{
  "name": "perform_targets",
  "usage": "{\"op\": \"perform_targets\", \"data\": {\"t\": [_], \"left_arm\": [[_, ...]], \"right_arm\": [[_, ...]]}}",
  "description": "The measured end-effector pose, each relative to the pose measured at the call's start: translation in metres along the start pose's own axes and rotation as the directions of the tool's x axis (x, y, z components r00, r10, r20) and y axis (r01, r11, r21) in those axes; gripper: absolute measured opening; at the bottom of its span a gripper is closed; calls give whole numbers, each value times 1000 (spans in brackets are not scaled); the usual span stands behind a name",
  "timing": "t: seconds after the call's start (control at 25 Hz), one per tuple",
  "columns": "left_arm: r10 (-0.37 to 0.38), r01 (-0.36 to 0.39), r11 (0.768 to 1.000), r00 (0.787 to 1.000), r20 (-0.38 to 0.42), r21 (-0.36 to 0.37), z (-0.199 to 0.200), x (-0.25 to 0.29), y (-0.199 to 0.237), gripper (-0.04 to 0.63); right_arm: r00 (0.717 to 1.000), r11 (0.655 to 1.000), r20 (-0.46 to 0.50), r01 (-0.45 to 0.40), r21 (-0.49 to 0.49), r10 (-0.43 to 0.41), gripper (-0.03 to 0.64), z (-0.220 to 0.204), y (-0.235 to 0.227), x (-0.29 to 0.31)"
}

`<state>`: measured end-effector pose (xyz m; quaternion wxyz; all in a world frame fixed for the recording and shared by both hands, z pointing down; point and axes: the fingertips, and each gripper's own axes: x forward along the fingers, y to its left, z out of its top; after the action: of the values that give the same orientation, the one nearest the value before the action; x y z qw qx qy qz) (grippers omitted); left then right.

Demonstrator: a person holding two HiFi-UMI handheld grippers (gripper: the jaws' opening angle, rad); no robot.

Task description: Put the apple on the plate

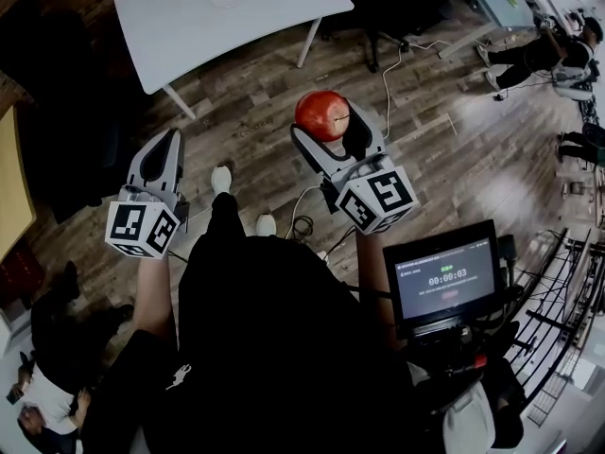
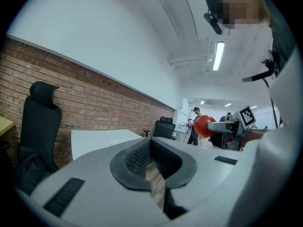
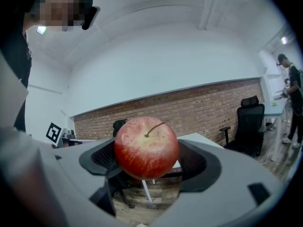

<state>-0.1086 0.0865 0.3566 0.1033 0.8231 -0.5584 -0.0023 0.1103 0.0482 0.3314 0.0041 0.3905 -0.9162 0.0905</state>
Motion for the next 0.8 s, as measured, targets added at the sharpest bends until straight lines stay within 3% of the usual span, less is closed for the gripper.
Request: {"op": "perform_targets", "data": {"t": [0.24,0.48,0.8], "left_arm": [[-42,42,999,999,-32,-15,-3,81,47,6],[-68,68,998,997,-22,-8,15,87,56,6],[-104,104,995,995,-1,-12,30,137,105,6]], "right_arm": [[1000,1000,-13,14,7,-14,396,1,-43,75],[999,999,-11,34,-2,-34,396,14,-39,85],[998,998,-3,68,-19,-68,396,28,-55,139]]}}
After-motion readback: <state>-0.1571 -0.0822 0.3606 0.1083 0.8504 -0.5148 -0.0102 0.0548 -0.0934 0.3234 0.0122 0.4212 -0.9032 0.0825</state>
